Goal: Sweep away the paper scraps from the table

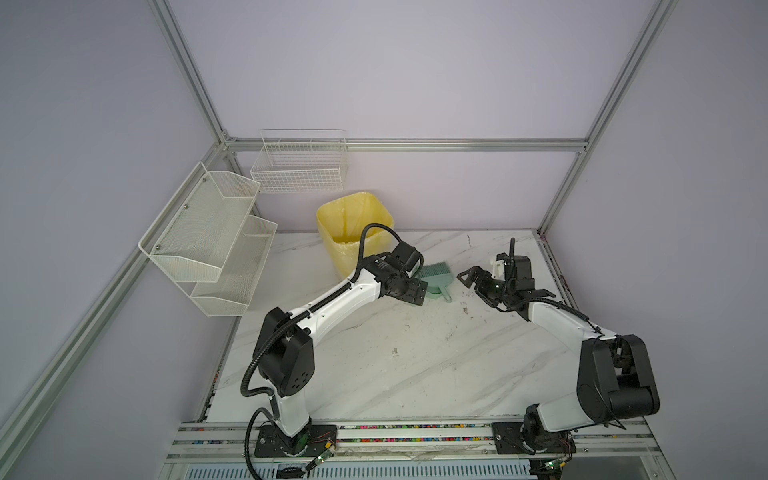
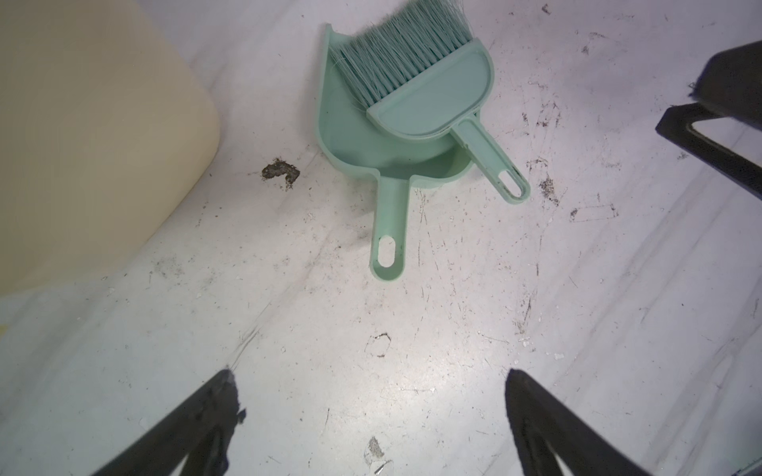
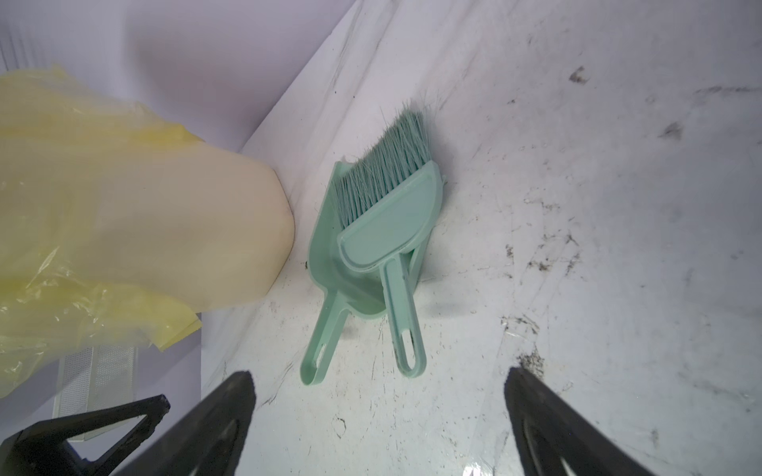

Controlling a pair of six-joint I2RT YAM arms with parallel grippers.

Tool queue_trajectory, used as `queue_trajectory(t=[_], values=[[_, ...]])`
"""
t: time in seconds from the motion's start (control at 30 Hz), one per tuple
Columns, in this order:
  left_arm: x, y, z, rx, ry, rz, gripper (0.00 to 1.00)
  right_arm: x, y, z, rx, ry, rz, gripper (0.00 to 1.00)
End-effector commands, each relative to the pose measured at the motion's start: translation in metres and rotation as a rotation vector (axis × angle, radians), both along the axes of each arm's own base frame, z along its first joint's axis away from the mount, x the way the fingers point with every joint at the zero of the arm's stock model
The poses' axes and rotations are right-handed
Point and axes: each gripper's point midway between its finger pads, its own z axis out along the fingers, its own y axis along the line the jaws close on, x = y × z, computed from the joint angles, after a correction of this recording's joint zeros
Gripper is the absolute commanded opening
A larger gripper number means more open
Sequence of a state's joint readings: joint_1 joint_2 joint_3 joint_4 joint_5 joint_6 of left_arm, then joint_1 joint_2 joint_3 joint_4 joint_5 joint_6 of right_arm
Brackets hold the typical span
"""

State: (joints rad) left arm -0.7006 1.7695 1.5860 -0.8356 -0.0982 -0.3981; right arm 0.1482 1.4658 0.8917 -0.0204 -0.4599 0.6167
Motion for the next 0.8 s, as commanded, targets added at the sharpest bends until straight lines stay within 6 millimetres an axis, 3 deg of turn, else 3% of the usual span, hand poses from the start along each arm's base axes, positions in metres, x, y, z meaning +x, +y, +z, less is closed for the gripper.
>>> queue_trajectory(t=[0.0, 0.17, 0.33, 0.53, 0.63, 0.77], values=[[-0.008, 0.012, 0.007, -0.054, -0.034, 0.07, 1.0, -0.006, -0.011, 0.004, -0.027, -0.003, -0.045, 0.97], [-0.021, 0.048, 0.014, -0.042, -0.127, 0.167, 1.0, -0.007, -0.021, 0.01, -0.069, -0.043, -0.073, 0.97], [-0.035, 0.086, 0.033, -0.09, -0.263, 0.266, 1.0, -0.01, -0.027, 0.031, -0.091, -0.116, -0.09, 0.97], [-0.038, 0.149, 0.044, -0.07, -0.485, 0.451, 1.0, -0.013, -0.042, 0.052, -0.131, -0.191, -0.159, 0.97], [-0.034, 0.173, 0.045, -0.091, -0.592, 0.551, 1.0, -0.014, -0.052, 0.063, -0.179, -0.244, -0.19, 0.97], [-0.036, 0.212, 0.03, -0.026, -0.654, 0.704, 1.0, -0.019, -0.064, 0.078, -0.236, -0.295, -0.23, 0.97]])
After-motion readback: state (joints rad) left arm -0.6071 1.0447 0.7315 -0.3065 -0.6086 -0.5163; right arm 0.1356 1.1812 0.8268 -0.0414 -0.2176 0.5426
